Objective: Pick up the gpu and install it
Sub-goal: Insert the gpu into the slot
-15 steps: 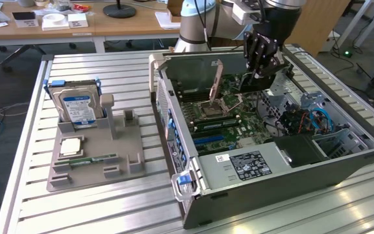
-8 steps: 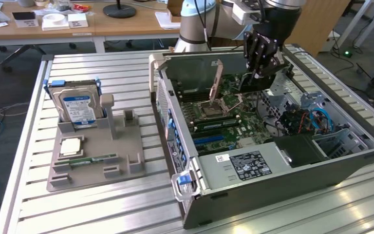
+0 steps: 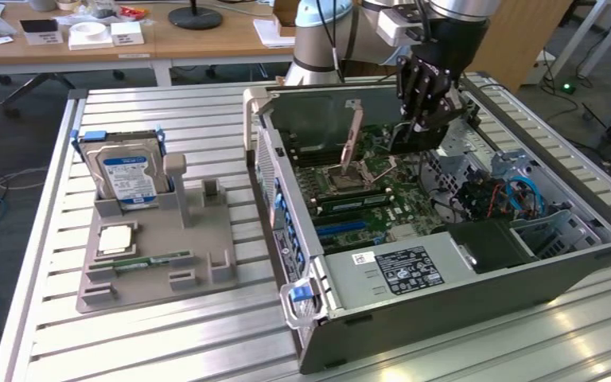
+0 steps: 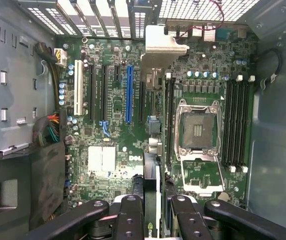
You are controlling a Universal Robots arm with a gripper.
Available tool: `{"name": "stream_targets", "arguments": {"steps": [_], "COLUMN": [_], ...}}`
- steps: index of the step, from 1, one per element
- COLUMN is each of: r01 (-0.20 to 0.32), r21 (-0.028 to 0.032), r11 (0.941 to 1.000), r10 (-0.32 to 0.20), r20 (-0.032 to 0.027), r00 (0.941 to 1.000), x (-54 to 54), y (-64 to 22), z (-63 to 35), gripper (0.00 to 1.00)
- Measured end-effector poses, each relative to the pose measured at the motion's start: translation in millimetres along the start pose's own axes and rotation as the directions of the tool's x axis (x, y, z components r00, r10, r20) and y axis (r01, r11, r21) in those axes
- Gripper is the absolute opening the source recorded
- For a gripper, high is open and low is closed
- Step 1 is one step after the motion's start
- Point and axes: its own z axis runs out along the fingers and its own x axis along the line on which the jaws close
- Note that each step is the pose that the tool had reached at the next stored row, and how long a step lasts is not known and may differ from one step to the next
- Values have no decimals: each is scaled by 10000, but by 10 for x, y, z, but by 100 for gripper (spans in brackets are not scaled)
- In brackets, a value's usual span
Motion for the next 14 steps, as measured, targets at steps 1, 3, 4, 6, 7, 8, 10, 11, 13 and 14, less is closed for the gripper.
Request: {"name": "stream_targets", "arguments": {"steps": [1,3,4,6,7,8,10,11,13,14], "r01": [0,0,0,0,0,0,-1,-2,-1,-1], "r21": [0,1,2,2,2,1,2,2,1,1], "r11": [10000,10000,10000,10000,10000,10000,10000,10000,10000,10000], "r10": [0,0,0,0,0,0,1,2,1,1], "r20": [-1,3,5,5,3,2,4,4,2,3], "r00": [10000,10000,10000,10000,10000,10000,10000,10000,10000,10000], "x": [0,1,2,4,4,4,5,5,5,5], "y": [0,2,3,6,6,7,10,14,23,28], "z": [1,3,4,4,4,5,14,24,47,59], "gripper": [26,26,26,26,26,26,26,26,26,26]}}
